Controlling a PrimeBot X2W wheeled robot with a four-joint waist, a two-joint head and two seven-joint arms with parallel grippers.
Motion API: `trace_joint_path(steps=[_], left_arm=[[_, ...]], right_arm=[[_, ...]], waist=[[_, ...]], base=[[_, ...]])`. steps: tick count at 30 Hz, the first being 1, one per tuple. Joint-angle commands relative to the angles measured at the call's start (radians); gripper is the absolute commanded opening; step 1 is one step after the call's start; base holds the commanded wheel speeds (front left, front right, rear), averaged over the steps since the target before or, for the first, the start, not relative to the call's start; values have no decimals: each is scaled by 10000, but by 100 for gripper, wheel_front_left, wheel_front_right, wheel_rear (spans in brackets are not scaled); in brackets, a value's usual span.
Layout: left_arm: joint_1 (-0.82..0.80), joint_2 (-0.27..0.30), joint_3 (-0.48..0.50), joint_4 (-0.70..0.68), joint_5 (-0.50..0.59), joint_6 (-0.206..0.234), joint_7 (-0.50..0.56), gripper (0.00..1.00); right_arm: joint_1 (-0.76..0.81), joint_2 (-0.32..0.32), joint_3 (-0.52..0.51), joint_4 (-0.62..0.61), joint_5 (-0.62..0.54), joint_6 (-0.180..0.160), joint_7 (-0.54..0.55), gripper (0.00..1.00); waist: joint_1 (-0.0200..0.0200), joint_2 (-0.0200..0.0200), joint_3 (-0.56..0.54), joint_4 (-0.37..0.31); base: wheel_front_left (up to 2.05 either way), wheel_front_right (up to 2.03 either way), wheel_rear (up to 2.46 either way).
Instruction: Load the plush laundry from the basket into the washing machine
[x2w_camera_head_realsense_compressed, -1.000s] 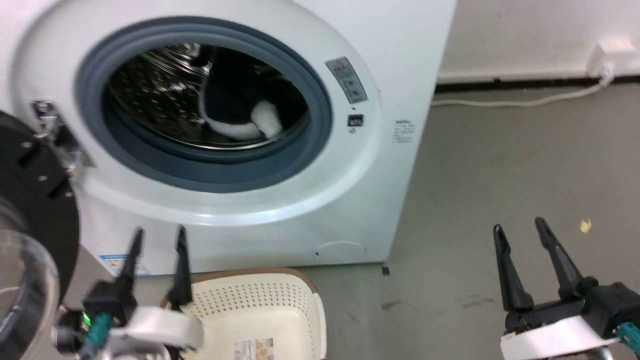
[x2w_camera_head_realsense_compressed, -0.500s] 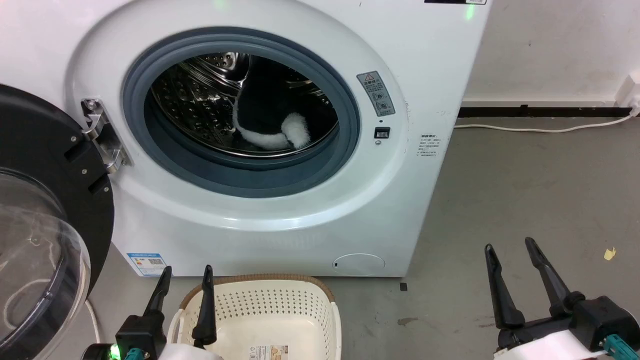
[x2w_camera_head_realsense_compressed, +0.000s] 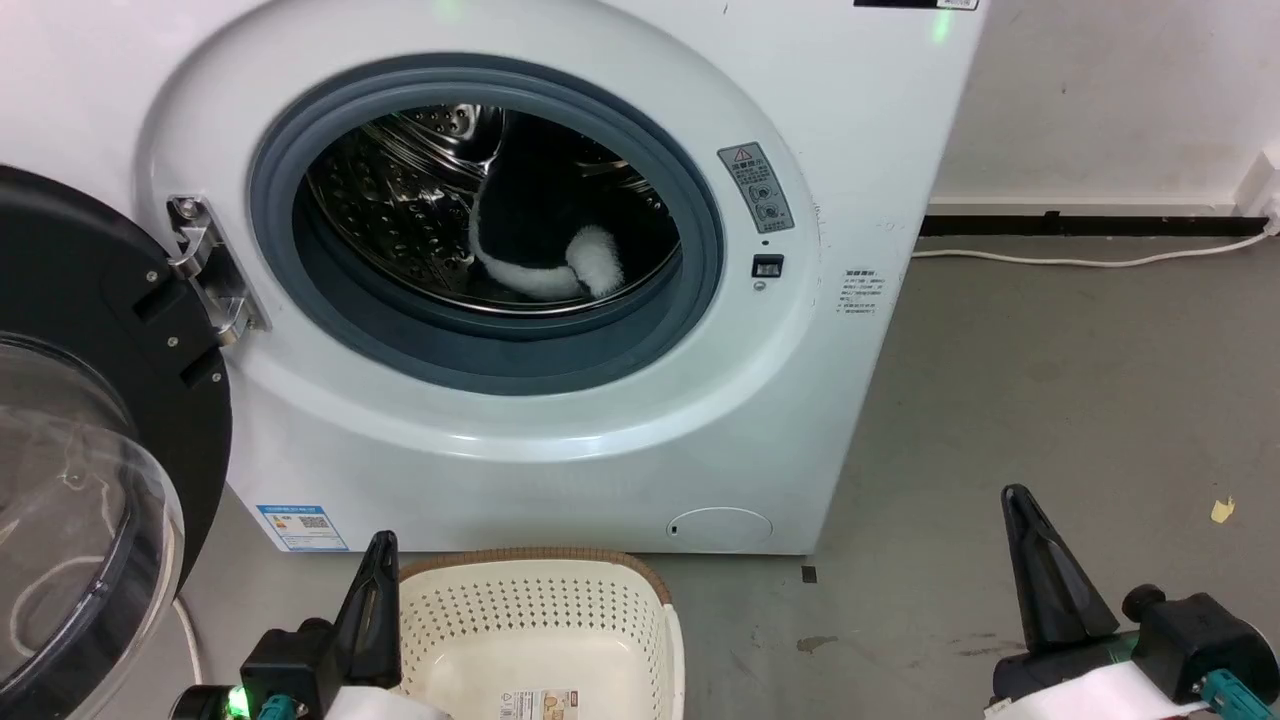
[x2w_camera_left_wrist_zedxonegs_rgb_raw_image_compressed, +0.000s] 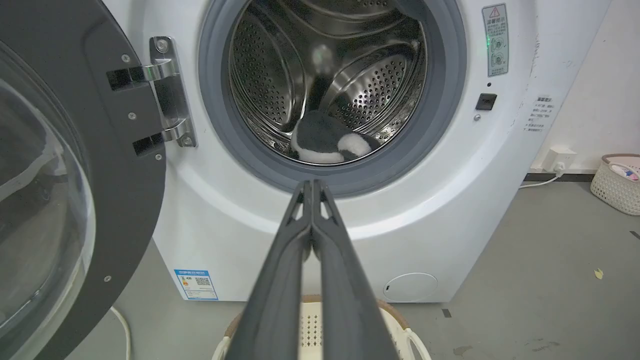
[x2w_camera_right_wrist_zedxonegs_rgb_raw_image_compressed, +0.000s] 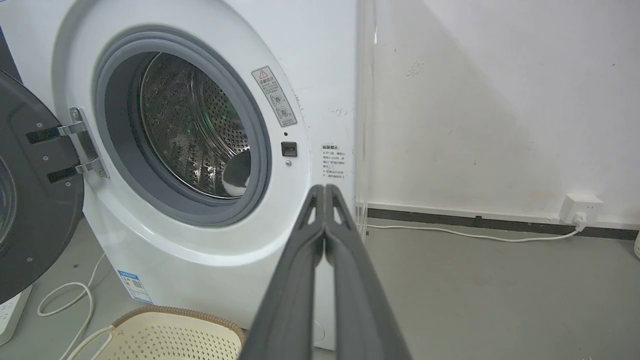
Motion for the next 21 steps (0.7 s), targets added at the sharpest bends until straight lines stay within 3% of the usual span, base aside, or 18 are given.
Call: trace_joint_path(steps=[1, 21], left_arm=[[-12, -6, 22, -36, 36, -2, 64, 0], [-86, -74, 101, -242, 254, -13, 514, 0]], right_arm=[[-13, 0, -3, -4, -28, 0, 68, 0], [-86, 3, -12, -25, -201, -2, 521, 0]], waist=[[0, 0, -1, 5], [0, 0, -20, 76]], base=[[0, 0, 0], [0, 0, 0]])
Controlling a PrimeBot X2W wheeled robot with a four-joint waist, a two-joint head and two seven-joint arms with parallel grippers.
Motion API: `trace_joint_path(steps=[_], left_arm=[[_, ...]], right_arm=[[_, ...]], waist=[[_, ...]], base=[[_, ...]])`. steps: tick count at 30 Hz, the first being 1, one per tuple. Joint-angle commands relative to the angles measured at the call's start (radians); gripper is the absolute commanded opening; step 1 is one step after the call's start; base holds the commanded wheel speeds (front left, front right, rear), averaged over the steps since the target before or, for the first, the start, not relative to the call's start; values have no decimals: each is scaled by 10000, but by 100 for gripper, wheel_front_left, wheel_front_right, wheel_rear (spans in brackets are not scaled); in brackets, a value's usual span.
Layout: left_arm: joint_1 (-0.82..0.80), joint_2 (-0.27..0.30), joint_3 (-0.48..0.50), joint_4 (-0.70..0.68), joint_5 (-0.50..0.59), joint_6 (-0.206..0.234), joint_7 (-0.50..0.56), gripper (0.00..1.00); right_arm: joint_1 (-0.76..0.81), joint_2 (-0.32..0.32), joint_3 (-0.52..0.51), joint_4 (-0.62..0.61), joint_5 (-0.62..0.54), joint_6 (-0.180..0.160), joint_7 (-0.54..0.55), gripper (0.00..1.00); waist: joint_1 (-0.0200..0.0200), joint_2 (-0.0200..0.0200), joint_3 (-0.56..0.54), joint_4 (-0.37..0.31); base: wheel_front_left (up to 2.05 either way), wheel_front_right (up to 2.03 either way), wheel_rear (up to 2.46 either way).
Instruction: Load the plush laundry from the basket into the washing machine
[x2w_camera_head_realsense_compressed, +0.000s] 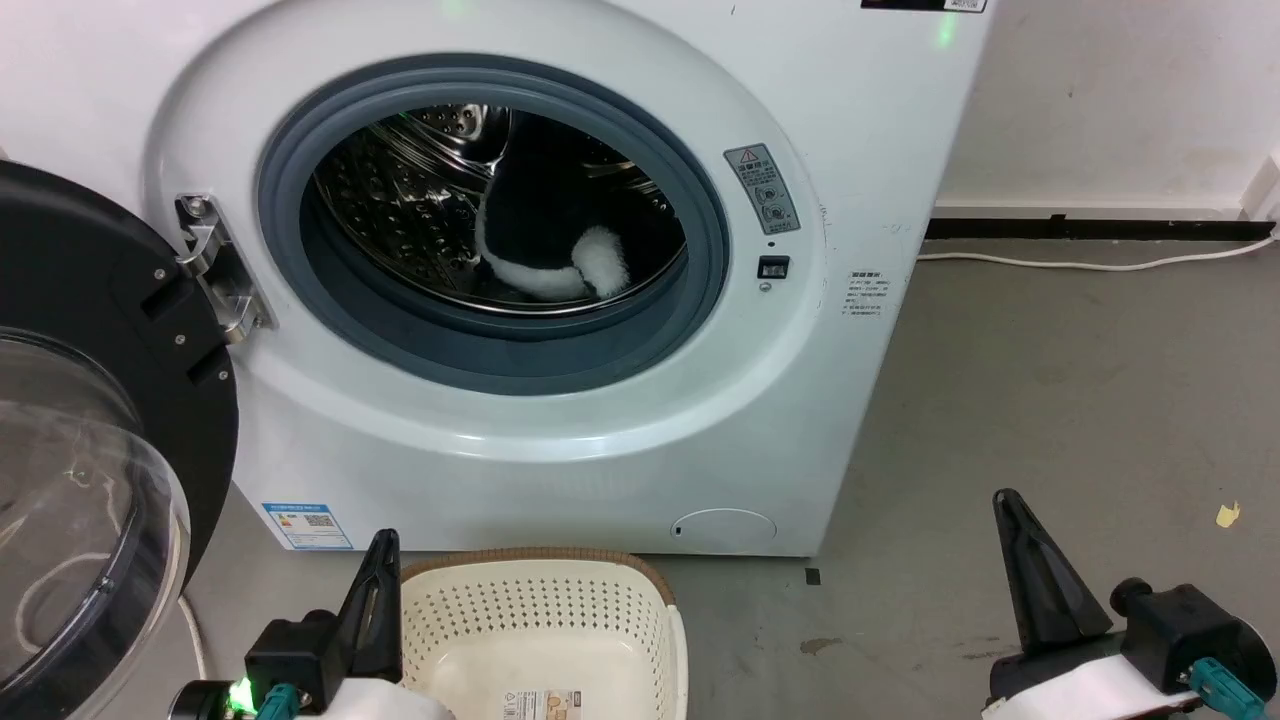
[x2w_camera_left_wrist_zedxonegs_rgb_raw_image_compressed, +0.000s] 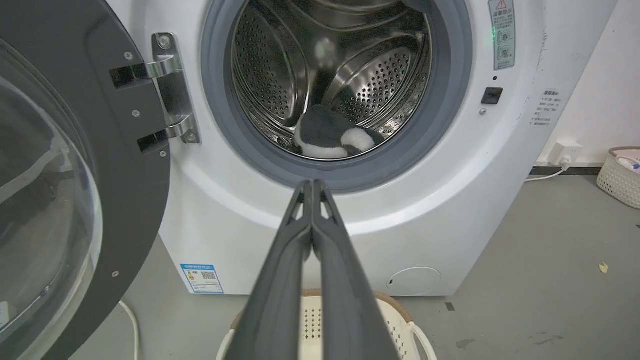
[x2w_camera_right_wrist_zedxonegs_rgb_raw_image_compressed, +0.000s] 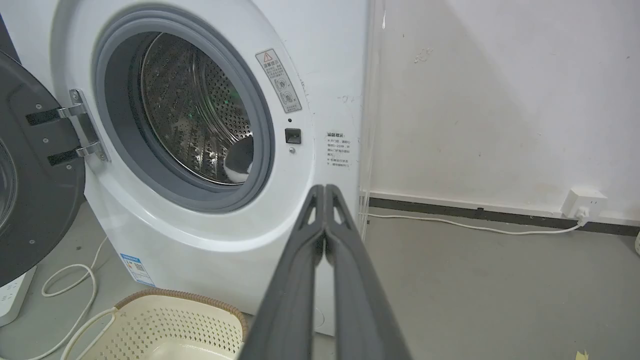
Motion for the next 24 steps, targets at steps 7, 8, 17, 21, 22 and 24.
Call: trace_joint_path(steps=[7, 8, 17, 21, 22, 24], left_arm=[[-100, -38, 69, -123, 147, -16, 197, 0], [-103, -41, 73, -132, 157, -17, 218, 0], [-133, -69, 105, -216, 246, -21, 402, 0], [-147, -81, 119, -253, 285, -23, 483, 0], [-150, -85, 123, -263, 295, -24, 504, 0], [-157, -91, 130, -281, 314, -25, 545, 0]], right_arm=[[-85, 4, -9, -30, -105, -2, 202, 0], [-88, 4, -9, -31, -112, -3, 223, 0], [-118, 5, -13, -39, -183, -3, 408, 0], [-131, 6, -14, -43, -214, -4, 490, 0], [-135, 6, -15, -44, -222, -4, 510, 0], [-141, 6, -16, -46, -238, -4, 551, 0]], waist=[[0, 0, -7, 25], [0, 0, -8, 28], [0, 0, -16, 57], [0, 0, -19, 70], [0, 0, -20, 73], [0, 0, -22, 80]], base=[[0, 0, 0], [0, 0, 0], [0, 0, 0], [0, 0, 0], [0, 0, 0], [0, 0, 0]])
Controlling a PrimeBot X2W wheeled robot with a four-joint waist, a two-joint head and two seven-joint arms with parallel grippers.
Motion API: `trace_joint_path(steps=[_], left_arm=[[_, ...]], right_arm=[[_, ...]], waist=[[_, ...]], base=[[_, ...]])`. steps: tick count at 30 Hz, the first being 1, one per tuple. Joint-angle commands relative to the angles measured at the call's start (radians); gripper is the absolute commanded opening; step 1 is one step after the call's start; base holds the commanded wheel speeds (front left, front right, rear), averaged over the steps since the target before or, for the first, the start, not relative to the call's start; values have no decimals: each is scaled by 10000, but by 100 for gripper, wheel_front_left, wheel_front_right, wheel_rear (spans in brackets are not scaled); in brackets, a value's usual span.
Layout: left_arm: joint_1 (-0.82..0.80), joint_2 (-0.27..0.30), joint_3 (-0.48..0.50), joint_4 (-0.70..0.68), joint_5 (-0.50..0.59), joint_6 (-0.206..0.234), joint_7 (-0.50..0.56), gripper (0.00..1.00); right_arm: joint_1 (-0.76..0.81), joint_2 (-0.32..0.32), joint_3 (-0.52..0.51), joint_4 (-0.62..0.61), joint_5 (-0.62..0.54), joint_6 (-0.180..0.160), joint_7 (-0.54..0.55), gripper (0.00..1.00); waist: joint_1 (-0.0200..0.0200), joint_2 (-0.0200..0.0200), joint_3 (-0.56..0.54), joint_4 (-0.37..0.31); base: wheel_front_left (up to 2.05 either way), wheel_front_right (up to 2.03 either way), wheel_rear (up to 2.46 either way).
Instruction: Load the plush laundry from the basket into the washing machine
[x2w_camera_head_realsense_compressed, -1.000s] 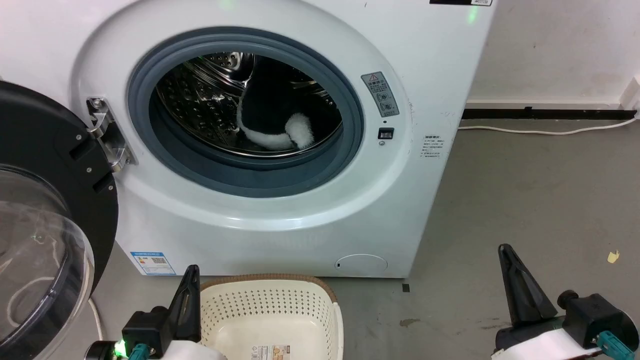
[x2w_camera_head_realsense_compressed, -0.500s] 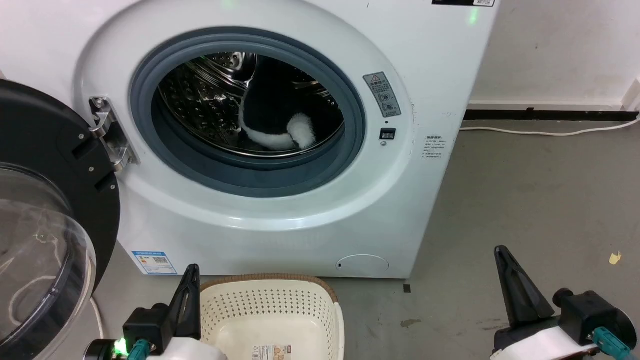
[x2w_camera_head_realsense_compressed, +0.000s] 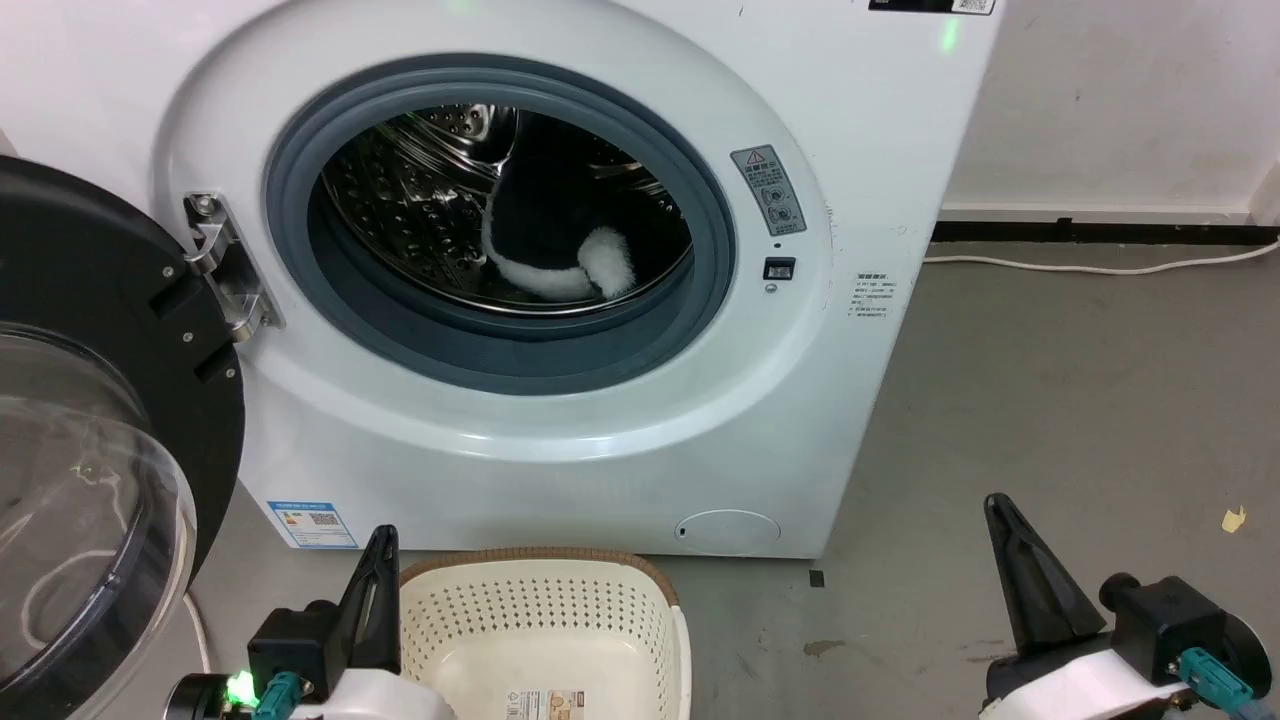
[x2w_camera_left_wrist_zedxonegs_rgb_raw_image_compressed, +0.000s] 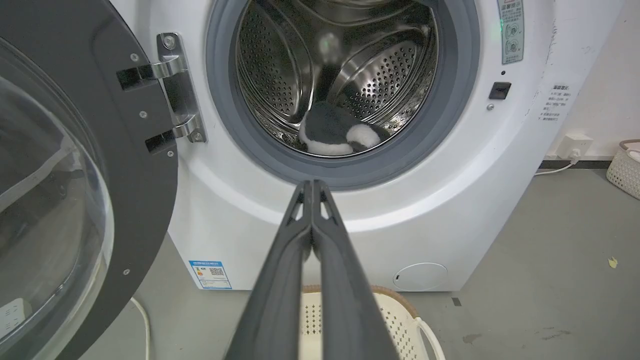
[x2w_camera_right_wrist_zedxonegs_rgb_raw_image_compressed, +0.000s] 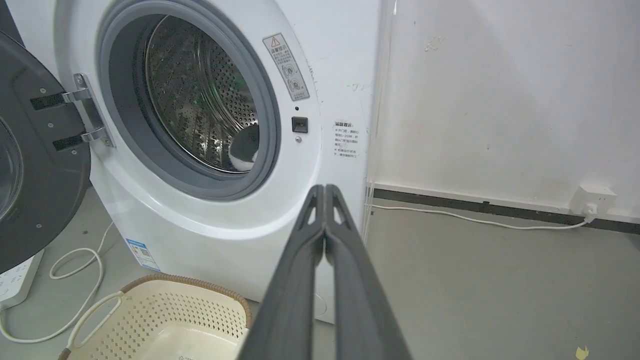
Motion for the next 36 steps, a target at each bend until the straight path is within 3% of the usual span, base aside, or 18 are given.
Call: trace_joint_path(steps=[1, 36], left_arm=[[-135, -36, 28, -78, 81, -23, 63, 0], [-250, -141, 151, -395, 417, -40, 758, 0]], right_arm=[[-110, 6, -16, -35, -106, -4, 71, 0], [-223, 10, -29, -68, -372, -6, 770, 0]], waist=[[0, 0, -2, 6], [0, 0, -31, 117]], base=[[0, 0, 0], [0, 0, 0]])
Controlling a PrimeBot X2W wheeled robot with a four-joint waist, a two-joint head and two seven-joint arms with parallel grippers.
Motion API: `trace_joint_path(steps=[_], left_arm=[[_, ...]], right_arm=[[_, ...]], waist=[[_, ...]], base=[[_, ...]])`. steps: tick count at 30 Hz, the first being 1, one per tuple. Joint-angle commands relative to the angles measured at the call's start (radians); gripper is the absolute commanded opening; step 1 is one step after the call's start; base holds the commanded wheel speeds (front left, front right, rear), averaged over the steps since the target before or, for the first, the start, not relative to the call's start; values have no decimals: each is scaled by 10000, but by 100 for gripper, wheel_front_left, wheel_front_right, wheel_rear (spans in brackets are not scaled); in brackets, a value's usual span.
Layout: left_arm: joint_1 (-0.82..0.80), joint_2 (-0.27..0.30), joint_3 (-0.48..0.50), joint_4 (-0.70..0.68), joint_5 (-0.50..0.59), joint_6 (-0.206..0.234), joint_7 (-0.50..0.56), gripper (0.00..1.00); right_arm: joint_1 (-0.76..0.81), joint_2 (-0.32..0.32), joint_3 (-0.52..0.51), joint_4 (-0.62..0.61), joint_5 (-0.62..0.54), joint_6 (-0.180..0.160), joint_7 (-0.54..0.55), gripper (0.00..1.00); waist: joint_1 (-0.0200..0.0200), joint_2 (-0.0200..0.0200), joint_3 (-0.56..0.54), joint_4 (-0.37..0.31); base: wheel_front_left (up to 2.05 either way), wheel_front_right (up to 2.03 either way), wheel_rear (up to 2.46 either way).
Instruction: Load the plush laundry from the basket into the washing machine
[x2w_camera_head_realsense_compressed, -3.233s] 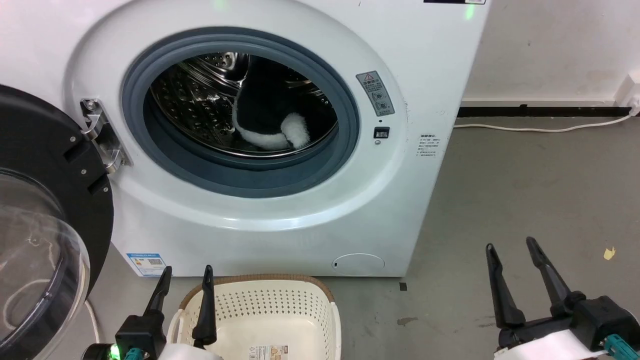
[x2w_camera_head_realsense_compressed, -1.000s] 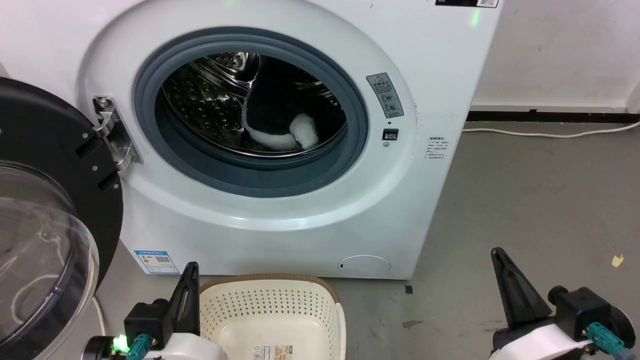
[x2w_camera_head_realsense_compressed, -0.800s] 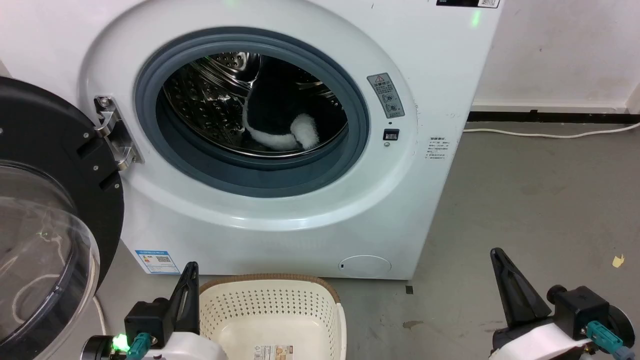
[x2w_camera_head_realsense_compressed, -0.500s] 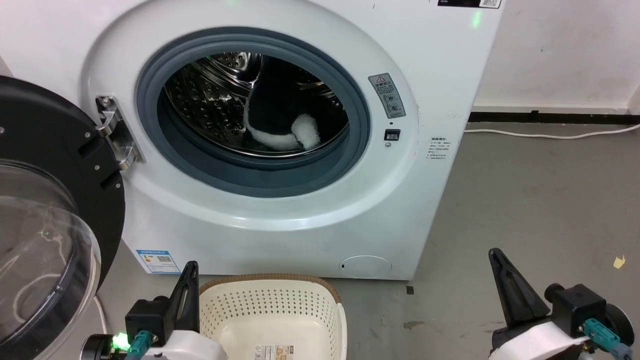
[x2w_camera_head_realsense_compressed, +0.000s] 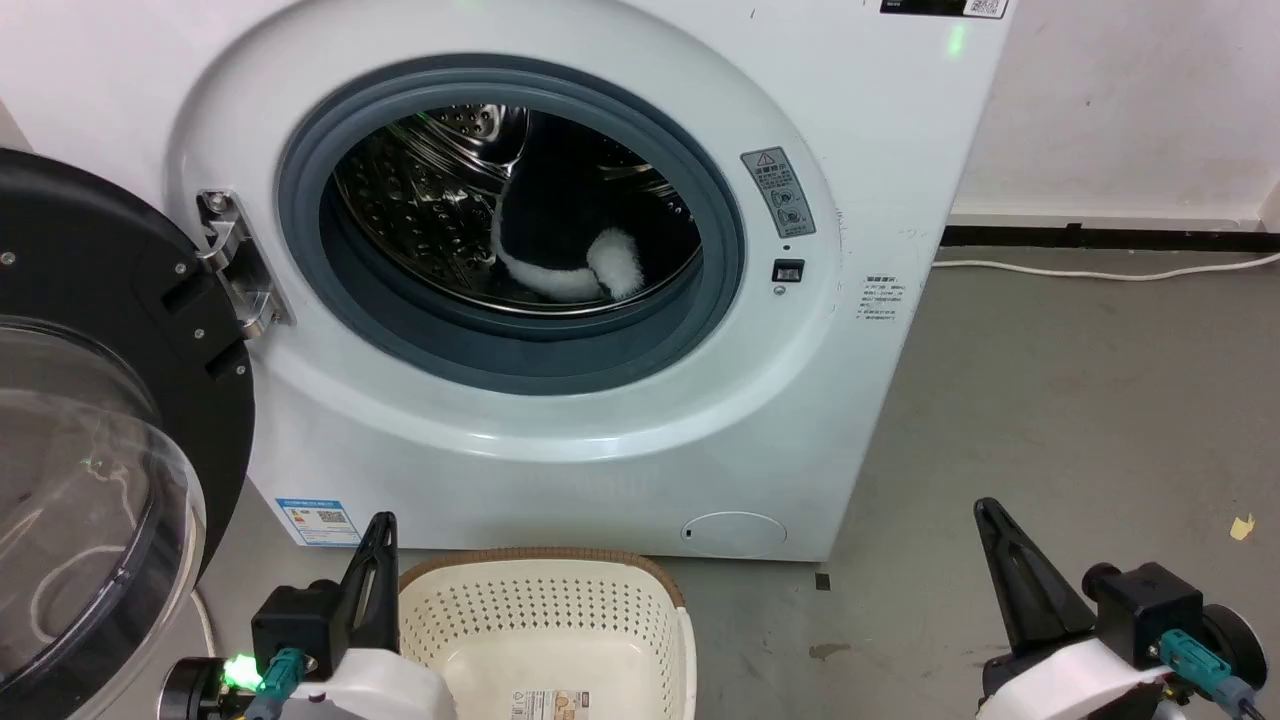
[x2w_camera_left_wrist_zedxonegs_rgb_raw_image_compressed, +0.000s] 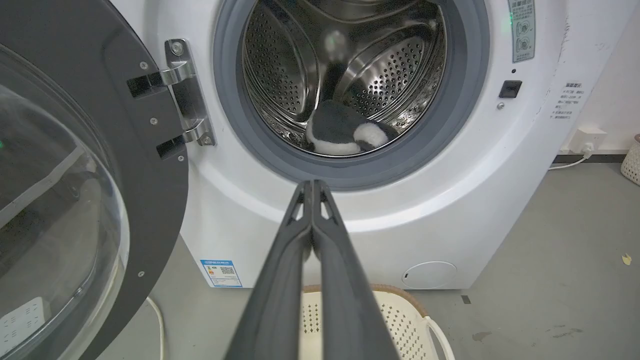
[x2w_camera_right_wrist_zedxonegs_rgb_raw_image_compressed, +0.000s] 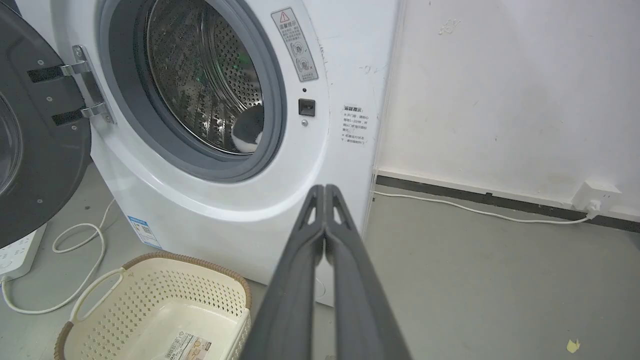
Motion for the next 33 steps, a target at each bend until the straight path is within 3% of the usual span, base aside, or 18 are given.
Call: trace_joint_path(steps=[1, 33], left_arm=[[-109, -60, 40, -63, 79, -39, 75, 0], [-223, -165, 162, -380, 415, -56, 770, 0]], right_arm=[[-133, 10, -20, -44, -50, -6, 71, 0], [-246, 14, -33, -76, -316, -9, 769, 0]], waist=[[0, 0, -1, 4], [0, 0, -31, 115]], base=[[0, 0, 0], [0, 0, 0]])
